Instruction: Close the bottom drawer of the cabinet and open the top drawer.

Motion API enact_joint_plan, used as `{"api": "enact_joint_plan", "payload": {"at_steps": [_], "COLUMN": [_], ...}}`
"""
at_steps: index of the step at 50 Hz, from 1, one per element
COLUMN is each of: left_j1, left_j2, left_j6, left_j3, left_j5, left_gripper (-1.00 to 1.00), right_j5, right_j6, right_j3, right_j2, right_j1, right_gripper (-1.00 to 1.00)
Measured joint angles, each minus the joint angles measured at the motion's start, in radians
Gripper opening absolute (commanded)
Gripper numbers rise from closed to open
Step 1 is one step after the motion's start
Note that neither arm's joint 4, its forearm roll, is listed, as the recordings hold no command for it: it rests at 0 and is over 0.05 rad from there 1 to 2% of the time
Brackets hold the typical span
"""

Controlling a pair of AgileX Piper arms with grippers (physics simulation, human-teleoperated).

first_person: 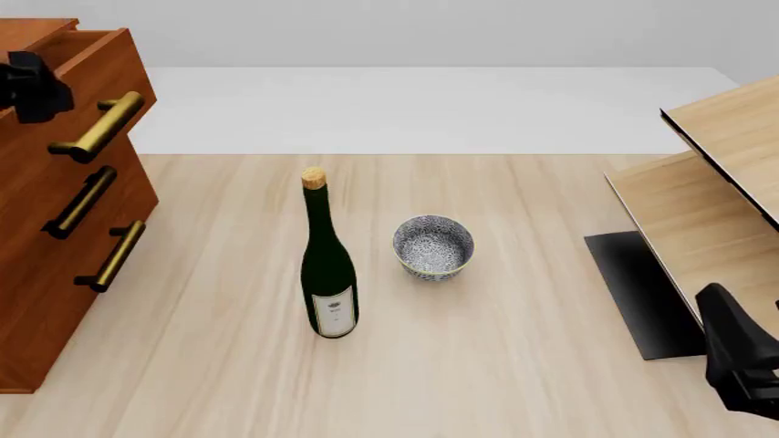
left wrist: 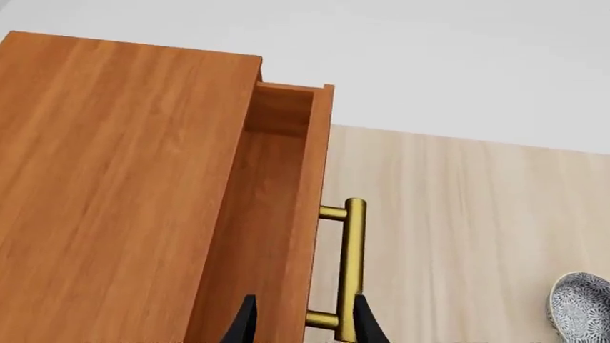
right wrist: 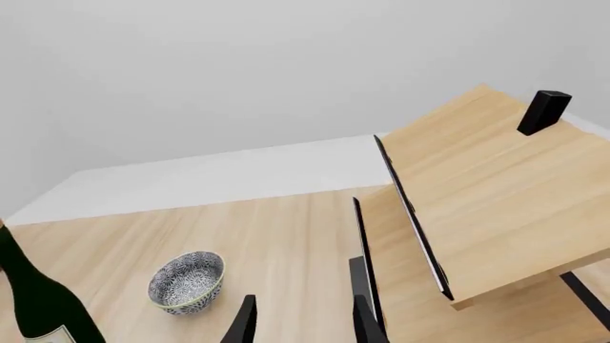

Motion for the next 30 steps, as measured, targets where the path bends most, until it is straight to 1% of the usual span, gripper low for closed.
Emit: {"api": "enact_joint_plan", "payload": {"at_steps": [30], "left_j1": [-0.015], "left_j2": [-0.005], "left_j6": [-0.05], "left_j3": [0.069], "left_j5": [-0.032], "left_gripper": [1.0], "right_j5": [-0.003], "right_j6": [0.001], "right_j3": [0.001], "right_j2": [0.003], "right_j1": [-0.001], "right_gripper": [1.0]}}
